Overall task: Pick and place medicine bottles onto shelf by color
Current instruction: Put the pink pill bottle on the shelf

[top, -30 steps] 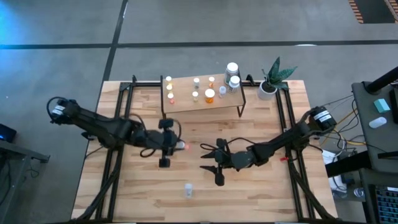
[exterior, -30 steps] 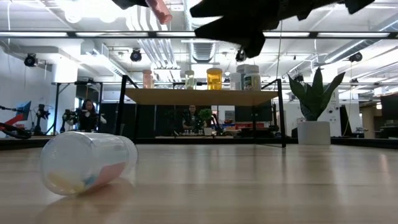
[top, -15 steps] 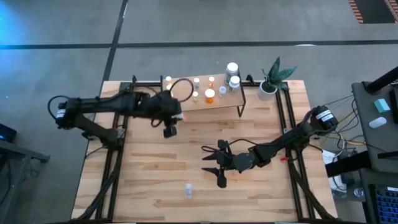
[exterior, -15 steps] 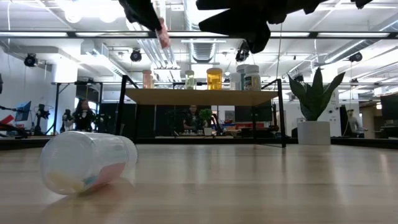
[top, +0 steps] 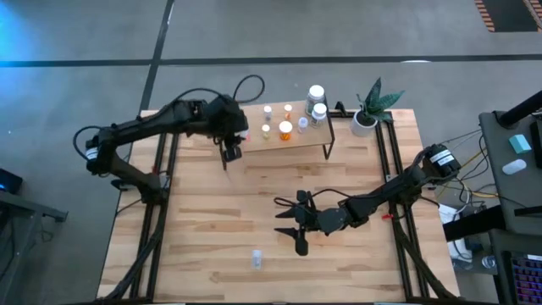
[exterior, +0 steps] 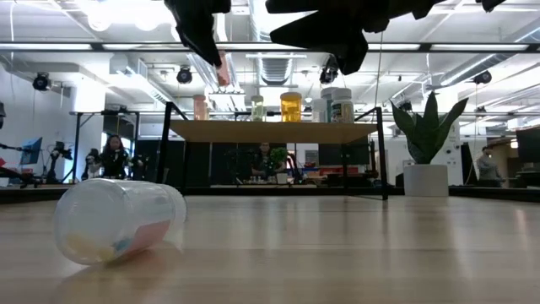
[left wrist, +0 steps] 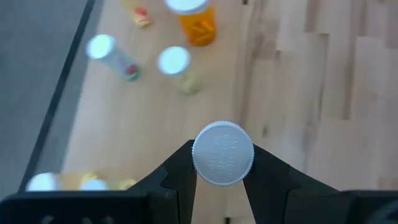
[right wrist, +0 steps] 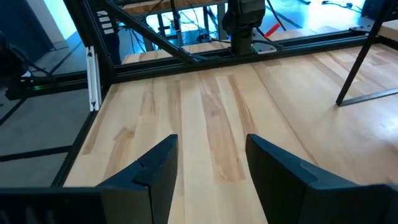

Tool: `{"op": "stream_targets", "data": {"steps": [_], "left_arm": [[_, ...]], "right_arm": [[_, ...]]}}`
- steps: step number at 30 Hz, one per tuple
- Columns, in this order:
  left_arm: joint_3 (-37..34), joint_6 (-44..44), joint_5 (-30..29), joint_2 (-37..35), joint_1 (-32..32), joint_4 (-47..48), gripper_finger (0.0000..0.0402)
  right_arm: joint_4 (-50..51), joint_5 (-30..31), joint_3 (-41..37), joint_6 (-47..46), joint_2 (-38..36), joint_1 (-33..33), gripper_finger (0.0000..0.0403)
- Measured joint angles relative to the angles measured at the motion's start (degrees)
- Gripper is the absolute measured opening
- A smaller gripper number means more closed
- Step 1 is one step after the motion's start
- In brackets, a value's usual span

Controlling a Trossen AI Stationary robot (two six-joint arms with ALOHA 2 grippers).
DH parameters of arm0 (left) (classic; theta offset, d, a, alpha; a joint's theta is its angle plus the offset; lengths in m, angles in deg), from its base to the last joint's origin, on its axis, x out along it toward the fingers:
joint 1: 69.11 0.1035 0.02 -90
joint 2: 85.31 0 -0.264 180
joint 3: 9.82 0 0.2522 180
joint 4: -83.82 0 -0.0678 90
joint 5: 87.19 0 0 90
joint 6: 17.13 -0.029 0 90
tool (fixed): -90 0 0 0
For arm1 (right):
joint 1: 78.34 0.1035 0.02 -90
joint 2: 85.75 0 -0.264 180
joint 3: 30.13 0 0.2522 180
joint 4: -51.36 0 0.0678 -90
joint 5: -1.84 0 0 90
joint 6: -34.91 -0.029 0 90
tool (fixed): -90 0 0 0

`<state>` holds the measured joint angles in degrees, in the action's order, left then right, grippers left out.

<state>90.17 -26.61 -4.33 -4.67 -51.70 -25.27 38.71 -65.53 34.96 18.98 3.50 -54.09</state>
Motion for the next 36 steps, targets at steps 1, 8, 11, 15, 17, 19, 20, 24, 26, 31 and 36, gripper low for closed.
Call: {"op": "stream_targets", "data": {"steps": [1, 8, 11, 15, 17, 19, 20, 24, 26, 31, 36], "left_arm": [[0.6, -0.3, 0.1, 0.2, 1.0, 0.4, 0.0097], [4.5, -5.9, 2.9, 2.9, 6.7, 2.3, 0.0102], [7.4, -7.5, 3.2, 5.0, 8.9, 3.2, 0.0109], [11.9, -8.0, 4.2, 8.8, 11.7, 6.1, 0.0113], [13.8, -8.2, 5.0, 10.7, 12.3, 7.8, 0.0113], [15.4, -9.1, 5.0, 12.5, 12.7, 9.7, 0.0114], [16.0, -9.4, 5.1, 13.4, 12.9, 10.3, 0.0114], [18.1, -11.5, 5.1, 16.1, 13.1, 10.5, 0.0114], [19.3, -12.6, 5.1, 17.3, 13.3, 10.1, 0.0114], [20.3, -14.5, 5.1, 19.3, 13.9, 7.8, 0.0114], [20.3, -15.4, 7.5, 19.9, 16.0, 5.7, 0.0115]], "right_arm": [[0.0, 0.1, 0.0, 0.0, 0.0, 0.0, 0.0178], [0.0, 3.1, 0.0, -0.8, 0.0, 0.0, 0.0178], [0.0, 3.1, 0.0, -0.8, 0.0, 0.0, 0.0178], [0.0, 3.4, 0.0, -0.8, 0.0, -0.3, 0.0178], [0.0, 3.5, 0.0, -0.7, 0.0, -0.3, 0.0178], [0.0, 3.5, 0.0, -0.7, 0.0, -0.3, 0.0178], [0.0, 3.5, 0.0, -0.7, 0.0, -0.3, 0.0178], [0.0, 3.5, 0.0, -1.1, 0.0, -0.3, 0.0178], [0.0, 3.5, 0.0, -1.4, 0.0, -0.3, 0.0178], [0.0, 4.1, 0.0, -2.1, 0.0, -0.3, 0.0178], [0.0, 4.6, 0.0, -2.1, 0.0, -0.3, 0.0178]]}}
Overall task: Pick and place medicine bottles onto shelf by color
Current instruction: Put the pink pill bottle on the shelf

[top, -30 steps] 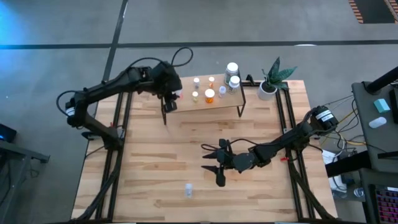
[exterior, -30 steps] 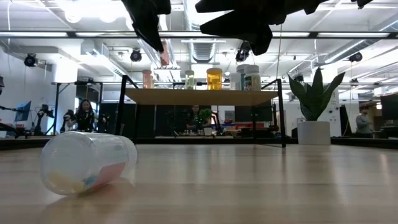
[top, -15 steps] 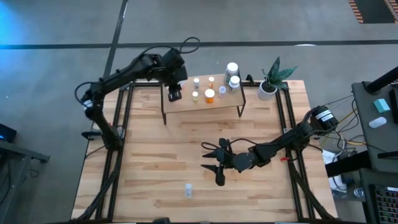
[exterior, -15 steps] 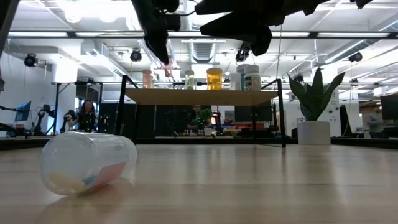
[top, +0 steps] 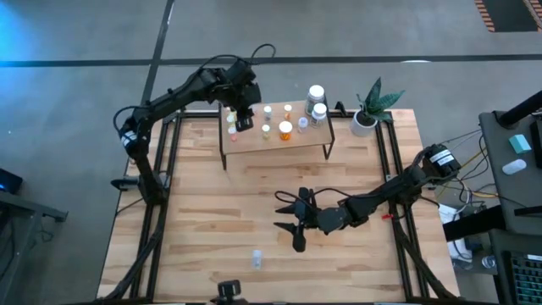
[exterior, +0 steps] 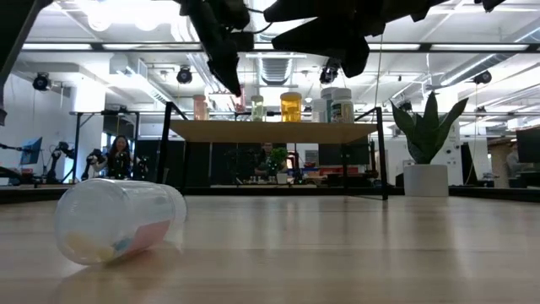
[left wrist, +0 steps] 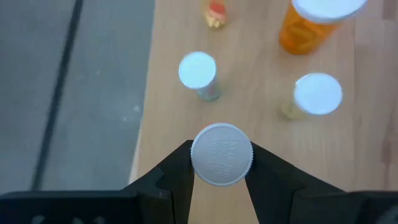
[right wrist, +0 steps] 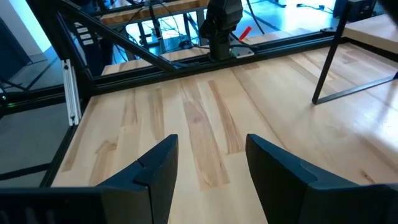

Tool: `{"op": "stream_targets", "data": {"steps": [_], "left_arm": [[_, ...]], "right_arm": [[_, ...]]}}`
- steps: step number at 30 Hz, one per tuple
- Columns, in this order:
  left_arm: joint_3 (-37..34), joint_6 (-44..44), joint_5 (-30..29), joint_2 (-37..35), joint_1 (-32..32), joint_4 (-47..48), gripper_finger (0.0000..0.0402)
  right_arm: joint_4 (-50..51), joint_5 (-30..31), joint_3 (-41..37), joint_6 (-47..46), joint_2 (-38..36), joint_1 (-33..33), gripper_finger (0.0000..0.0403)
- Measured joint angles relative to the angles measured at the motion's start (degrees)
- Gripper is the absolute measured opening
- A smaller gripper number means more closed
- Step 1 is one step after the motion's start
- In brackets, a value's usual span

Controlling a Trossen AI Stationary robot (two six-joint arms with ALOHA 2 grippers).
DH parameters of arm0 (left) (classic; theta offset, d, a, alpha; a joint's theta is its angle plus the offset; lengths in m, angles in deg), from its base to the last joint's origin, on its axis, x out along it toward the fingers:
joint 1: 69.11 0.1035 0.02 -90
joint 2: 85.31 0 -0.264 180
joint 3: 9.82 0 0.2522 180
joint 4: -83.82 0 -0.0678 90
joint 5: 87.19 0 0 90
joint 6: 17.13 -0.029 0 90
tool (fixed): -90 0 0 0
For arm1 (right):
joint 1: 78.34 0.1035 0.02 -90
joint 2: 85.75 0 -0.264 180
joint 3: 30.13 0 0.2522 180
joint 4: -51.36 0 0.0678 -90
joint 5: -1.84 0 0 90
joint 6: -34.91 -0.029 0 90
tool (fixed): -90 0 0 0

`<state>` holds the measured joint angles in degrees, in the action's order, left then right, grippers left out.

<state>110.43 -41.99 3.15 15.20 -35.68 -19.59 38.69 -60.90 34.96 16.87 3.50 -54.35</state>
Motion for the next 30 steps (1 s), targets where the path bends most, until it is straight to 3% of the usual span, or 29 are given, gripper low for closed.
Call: {"op": "stream_targets", "data": {"steps": [9, 30], "left_arm": [[-0.4, 6.5, 2.4, 0.6, 3.6, 0.3, 0.0115], [-2.9, 4.9, 2.9, 0.9, 2.2, -1.9, 0.0115]], "right_arm": [[0.0, 0.1, 0.0, -1.5, 0.0, 0.0, 0.0178], [0.0, 1.4, 0.0, -1.5, 0.0, 0.1, 0.0178]]}}
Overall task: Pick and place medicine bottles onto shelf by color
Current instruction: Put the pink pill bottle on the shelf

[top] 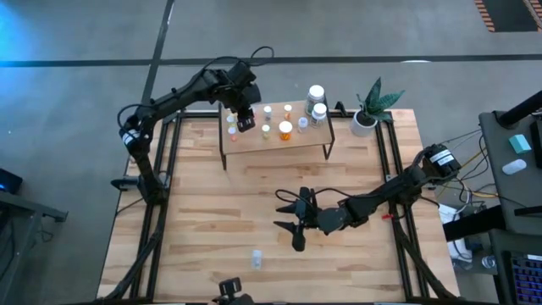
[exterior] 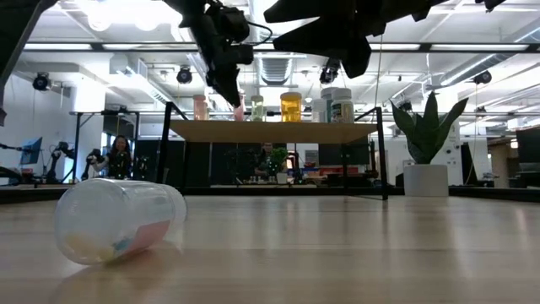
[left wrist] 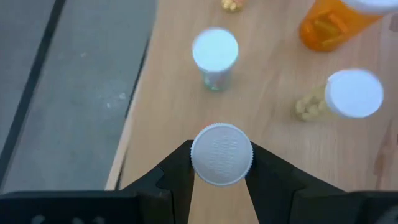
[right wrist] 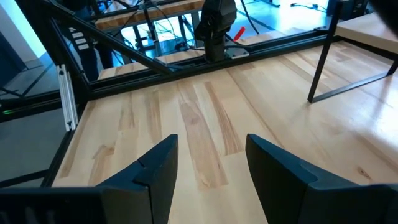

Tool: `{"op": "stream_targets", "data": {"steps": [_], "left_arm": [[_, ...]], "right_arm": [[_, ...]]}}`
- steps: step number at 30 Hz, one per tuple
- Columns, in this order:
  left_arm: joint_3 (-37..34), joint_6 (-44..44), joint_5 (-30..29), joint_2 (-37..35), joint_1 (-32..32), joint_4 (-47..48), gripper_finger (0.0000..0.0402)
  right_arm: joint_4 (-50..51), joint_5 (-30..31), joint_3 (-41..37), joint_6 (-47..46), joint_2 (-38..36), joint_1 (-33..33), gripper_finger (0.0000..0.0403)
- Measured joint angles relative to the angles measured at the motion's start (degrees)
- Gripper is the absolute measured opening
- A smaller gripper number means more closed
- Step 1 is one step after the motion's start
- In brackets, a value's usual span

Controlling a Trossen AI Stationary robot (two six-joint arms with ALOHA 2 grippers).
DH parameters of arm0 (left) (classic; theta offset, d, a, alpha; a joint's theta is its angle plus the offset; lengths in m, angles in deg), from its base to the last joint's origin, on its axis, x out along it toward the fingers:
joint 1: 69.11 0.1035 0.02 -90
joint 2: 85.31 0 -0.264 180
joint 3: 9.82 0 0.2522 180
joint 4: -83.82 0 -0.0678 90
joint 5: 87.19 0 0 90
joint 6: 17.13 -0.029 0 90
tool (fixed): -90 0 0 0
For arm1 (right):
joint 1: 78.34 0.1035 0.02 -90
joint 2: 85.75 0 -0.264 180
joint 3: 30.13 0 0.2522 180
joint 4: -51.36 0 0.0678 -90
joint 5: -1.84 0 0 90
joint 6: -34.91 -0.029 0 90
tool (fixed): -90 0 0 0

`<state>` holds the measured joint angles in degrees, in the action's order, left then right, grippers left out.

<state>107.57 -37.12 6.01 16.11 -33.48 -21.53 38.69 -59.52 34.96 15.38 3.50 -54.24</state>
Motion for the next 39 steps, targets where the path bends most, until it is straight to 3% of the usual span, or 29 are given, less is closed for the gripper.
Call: {"op": "stream_targets", "data": {"steps": [10, 35, 39], "left_arm": [[-5.1, -1.4, 0.1, 0.1, 0.0, -4.1, 0.0115], [-7.0, -1.4, -0.1, 0.1, -0.1, -5.2, 0.0115], [-7.0, -1.4, -0.1, 0.1, -0.1, -5.1, 0.0129]], "right_arm": [[0.0, 0.0, 0.0, 0.0, 0.0, 0.0, 0.0178], [0.0, 0.0, 0.0, -0.5, 0.0, 0.0, 0.0178], [0.0, 0.0, 0.0, -0.5, 0.0, 0.0, 0.0178]]}}
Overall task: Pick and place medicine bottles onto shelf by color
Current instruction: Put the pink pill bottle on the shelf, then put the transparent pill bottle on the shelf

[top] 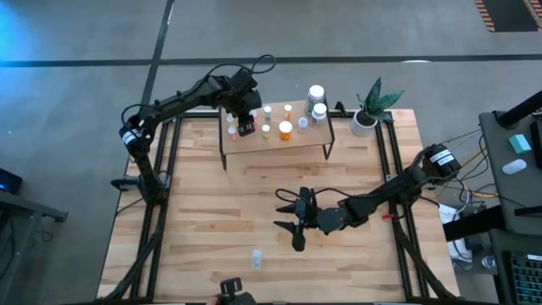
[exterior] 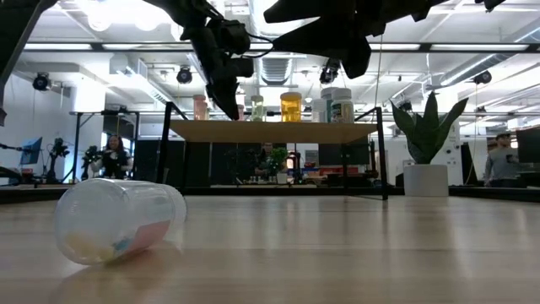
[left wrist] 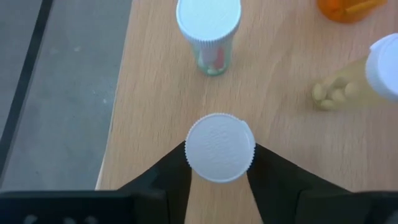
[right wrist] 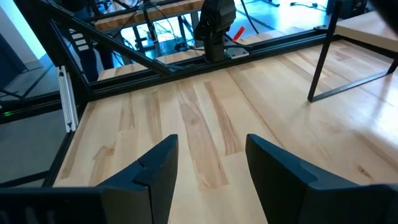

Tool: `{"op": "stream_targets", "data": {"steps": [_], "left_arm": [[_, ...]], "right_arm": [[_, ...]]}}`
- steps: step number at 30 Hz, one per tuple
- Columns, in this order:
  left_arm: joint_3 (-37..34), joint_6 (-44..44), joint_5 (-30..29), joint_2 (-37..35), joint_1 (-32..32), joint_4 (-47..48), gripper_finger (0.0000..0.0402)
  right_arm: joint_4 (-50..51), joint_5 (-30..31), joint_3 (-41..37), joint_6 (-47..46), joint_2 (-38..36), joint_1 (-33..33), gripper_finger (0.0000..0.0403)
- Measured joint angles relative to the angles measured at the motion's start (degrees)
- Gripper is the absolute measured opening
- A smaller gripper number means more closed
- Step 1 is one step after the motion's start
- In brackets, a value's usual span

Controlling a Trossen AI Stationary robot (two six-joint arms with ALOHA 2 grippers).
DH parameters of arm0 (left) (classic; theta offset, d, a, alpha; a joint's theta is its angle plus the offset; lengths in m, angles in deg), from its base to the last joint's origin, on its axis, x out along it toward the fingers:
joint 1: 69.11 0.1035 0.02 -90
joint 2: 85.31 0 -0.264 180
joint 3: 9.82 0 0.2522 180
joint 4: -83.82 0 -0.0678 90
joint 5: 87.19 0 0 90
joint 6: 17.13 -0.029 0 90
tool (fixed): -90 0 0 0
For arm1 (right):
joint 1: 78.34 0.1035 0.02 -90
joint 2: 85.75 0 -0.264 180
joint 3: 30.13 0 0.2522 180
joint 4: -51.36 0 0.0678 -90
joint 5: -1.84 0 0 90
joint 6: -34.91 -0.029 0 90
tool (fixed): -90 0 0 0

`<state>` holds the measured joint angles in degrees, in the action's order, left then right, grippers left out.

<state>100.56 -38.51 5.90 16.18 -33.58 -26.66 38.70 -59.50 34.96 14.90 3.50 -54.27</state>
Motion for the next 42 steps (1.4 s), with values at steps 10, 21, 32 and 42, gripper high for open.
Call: {"op": "stream_targets", "data": {"steps": [10, 21, 32, 42], "left_arm": [[0.0, 0.0, -0.6, 0.0, 0.0, 0.8, 0.0222], [1.3, 0.0, -5.3, -1.9, 0.0, 4.7, 0.0241], [1.9, -0.1, -5.1, -7.4, 0.0, 6.7, 0.0241], [1.7, -0.5, -4.7, -14.8, -0.1, 9.6, 0.0241]], "right_arm": [[0.0, 0.0, 0.0, 0.0, 0.0, 0.0, 0.0178], [0.1, 0.0, 0.0, -0.5, 0.0, 0.0, 0.0178], [0.5, 0.0, 0.0, -0.6, 0.0, 0.0, 0.0178], [-0.2, -0.4, 0.0, -0.6, 0.0, 0.1, 0.0178]]}}
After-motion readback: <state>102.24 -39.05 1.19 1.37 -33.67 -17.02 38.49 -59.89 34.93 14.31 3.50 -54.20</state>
